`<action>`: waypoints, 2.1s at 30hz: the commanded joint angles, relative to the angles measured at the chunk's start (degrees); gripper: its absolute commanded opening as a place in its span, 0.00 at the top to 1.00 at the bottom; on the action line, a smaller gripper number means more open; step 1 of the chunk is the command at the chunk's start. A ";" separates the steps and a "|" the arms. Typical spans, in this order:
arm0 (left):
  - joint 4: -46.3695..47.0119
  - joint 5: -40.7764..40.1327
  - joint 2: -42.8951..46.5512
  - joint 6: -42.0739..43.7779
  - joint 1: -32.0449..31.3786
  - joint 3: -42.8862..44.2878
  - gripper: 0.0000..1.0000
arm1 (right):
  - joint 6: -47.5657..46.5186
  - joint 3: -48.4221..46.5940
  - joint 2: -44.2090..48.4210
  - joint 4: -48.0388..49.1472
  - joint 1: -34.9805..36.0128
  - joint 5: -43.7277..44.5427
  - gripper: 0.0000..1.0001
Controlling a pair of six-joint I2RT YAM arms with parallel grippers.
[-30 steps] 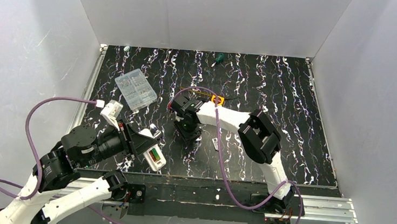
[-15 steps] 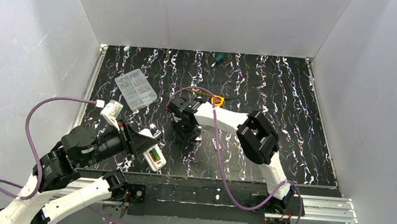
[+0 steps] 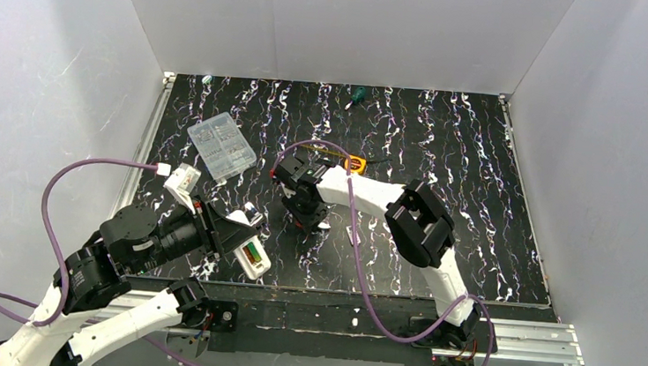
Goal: Load the batteries into the remote control
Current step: Pick up the battery from the center of the board.
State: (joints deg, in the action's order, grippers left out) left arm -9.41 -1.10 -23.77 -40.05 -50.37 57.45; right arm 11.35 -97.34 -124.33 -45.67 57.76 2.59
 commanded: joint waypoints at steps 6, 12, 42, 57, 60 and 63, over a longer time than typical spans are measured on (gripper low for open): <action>1.78 -0.93 1.24 0.58 -0.04 -0.01 1.00 | -3.86 5.66 -2.06 6.93 -0.36 -1.96 0.68; 1.94 -0.84 1.12 0.50 0.00 0.01 1.00 | -5.38 5.78 -1.05 8.26 -0.36 -2.15 0.61; 1.06 -1.44 1.38 0.74 -0.06 0.23 1.00 | -6.08 10.35 5.51 12.33 -0.33 -2.15 0.99; 1.92 -0.47 -0.31 0.83 0.02 -0.12 1.00 | -2.41 36.75 48.83 28.96 -0.11 -5.77 0.99; 2.90 -0.07 -0.95 0.68 -0.03 -0.36 1.00 | -4.85 41.05 56.79 32.43 0.24 -8.55 0.99; 3.97 0.23 -1.64 0.39 0.01 -0.74 1.00 | -10.15 47.34 65.78 39.37 1.11 -15.76 0.99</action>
State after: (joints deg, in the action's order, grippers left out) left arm -9.82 -1.50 -24.01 -40.01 -50.37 57.12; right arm 7.05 -56.18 -66.89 -16.51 57.74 -4.75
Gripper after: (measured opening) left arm 0.258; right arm 0.174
